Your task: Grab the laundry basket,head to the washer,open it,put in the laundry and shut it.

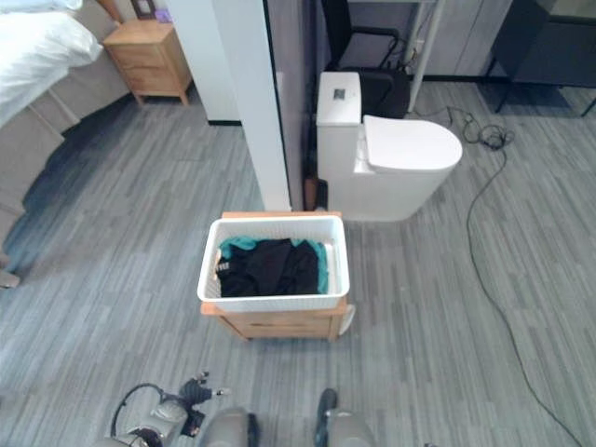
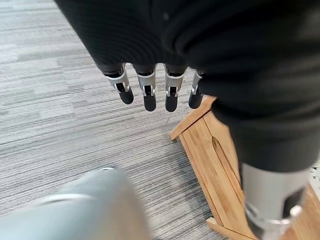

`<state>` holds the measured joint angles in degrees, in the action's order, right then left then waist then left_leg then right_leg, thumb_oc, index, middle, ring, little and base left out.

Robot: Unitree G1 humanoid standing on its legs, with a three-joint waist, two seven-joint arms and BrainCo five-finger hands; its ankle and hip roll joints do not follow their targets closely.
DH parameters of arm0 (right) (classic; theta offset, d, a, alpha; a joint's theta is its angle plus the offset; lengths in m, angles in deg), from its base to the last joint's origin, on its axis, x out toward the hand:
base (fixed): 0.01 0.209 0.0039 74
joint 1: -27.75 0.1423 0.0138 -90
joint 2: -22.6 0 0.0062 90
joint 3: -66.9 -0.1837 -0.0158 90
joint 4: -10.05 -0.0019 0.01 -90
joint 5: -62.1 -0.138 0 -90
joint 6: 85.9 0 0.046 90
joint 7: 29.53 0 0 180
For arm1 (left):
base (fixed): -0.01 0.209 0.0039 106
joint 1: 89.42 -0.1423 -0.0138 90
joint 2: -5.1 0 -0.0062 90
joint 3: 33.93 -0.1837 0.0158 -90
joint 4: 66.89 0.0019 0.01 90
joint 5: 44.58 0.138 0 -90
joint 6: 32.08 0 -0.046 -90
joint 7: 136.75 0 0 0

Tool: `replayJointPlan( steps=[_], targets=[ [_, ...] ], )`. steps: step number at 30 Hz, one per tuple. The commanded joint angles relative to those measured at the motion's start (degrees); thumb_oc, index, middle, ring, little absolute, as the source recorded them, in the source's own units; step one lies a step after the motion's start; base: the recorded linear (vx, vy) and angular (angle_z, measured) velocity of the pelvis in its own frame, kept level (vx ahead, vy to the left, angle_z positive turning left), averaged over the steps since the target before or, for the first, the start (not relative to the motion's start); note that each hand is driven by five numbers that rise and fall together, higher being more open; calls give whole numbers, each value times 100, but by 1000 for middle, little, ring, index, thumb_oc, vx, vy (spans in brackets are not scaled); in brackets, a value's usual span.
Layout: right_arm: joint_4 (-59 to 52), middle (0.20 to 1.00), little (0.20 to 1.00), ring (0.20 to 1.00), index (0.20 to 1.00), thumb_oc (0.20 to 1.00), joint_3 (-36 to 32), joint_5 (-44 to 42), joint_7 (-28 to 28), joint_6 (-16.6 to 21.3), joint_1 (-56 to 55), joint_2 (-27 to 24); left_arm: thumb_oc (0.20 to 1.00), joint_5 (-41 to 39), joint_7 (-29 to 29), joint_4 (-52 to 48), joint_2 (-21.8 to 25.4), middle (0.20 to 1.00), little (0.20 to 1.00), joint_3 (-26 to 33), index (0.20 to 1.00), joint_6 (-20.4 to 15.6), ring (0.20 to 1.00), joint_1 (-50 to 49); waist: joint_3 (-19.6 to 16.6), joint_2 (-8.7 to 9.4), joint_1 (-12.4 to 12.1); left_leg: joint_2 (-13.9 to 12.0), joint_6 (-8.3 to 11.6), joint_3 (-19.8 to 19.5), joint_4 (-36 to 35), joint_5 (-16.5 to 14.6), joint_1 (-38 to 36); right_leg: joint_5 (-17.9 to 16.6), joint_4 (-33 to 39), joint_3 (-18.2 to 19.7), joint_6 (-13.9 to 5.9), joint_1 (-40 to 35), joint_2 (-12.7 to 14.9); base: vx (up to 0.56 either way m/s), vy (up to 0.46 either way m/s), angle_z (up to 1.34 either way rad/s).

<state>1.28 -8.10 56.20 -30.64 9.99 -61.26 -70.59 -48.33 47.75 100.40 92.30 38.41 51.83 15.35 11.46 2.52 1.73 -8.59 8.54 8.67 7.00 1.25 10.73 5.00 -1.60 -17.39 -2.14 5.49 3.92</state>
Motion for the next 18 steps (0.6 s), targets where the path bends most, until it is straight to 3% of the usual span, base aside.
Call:
replayJointPlan(
  steps=[1,5,6,9,18],
  targets=[
    [115,1000,1000,1000,1000,1000,-47,94,152,-43,-53,-331,1000,135,136,-119,45,1000,1000,-82,1000,-122,1000,91,-59,-245,-57,-81,-209,-412,-184,526,31,-223,-321,337,-384,-429,310,268,283,51],
    [187,1000,1000,1000,1000,1000,-135,242,185,-67,25,-345,1000,151,100,-45,-21,1000,1000,-24,1000,-107,1000,-21,-145,-266,-70,136,-262,-440,-88,273,-152,-287,-347,493,-521,-520,505,190,210,-45],
    [132,1000,1000,1000,1000,1000,-190,260,180,-76,58,-341,1000,130,74,-27,-1,1000,1000,36,1000,-117,1000,-118,-212,-249,-84,303,-364,-325,-96,126,-256,-388,-317,618,-615,-559,652,195,265,-72],
    [-90,1000,1000,1000,1000,1000,-123,223,125,-47,143,-285,1000,96,74,-42,68,1000,1000,119,1000,-140,1000,-139,-238,-198,-118,444,-511,-78,-126,2,-342,-544,-304,811,-761,-457,854,129,240,-59],
    [-437,1000,1000,1000,1000,1000,396,549,106,-26,313,5,1000,80,119,-98,290,1000,1000,178,1000,-164,1000,-35,-250,-37,-197,655,-728,133,-404,-98,-551,-903,-409,858,-942,-258,1072,37,136,-25]
  ],
)
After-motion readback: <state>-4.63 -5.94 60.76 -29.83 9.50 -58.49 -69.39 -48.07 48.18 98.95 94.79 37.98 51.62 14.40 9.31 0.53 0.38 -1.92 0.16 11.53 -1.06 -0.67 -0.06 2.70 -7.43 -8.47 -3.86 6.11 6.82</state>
